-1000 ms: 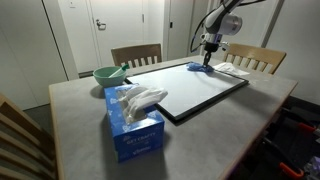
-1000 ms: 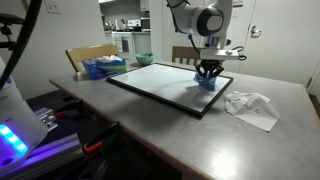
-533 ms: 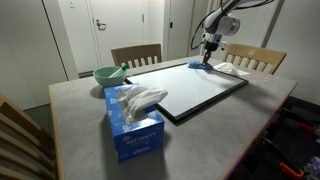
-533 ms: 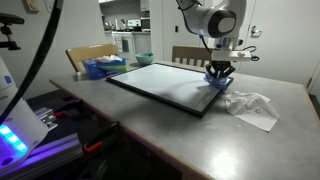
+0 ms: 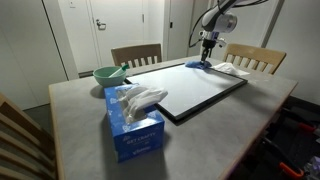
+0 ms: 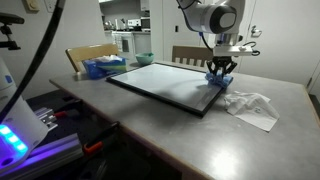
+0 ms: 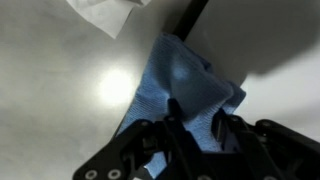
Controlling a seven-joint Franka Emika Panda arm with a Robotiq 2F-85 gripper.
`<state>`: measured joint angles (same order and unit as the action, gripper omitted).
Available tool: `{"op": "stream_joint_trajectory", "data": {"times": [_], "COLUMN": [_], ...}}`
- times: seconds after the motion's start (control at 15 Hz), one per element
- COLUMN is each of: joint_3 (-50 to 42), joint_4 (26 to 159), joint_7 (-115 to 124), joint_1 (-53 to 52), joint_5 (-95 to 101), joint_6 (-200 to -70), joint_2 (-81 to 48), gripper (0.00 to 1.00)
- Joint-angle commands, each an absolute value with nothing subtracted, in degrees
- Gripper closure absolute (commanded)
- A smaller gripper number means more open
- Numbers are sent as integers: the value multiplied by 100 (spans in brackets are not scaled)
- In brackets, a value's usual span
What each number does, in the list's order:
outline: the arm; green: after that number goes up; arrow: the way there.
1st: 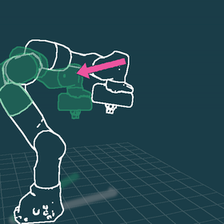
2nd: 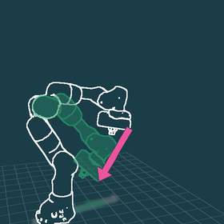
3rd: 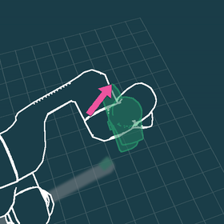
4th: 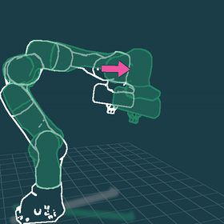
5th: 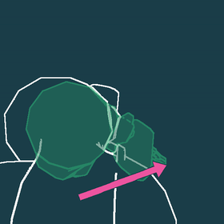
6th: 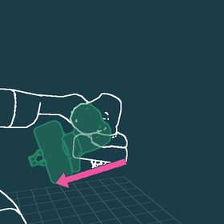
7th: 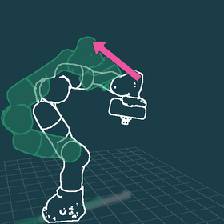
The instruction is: Use the blue towel to clean the whiteboard
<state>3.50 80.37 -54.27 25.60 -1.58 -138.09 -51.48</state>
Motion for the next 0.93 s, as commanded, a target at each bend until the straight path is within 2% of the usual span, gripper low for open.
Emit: {"op": "stream_joint_trajectory", "data": {"times": [0.0, 0.27, 0.33, 0.87], "joint_3": [-72, -277, -297, -168], "joint_4": [8192, 8194, 8188, 8219], "joint_7": [-5137, -4769, -4690, -4605], "joint_1": [2148, 1924, 1902, 1988], "joint_5": [205, 486, 512, 293], "joint_6": [-13778, -13619, -13566, -13010], "joint_2": [-4604, -4167, -4095, -3902], "gripper": [36, 6, 2, 0]}}
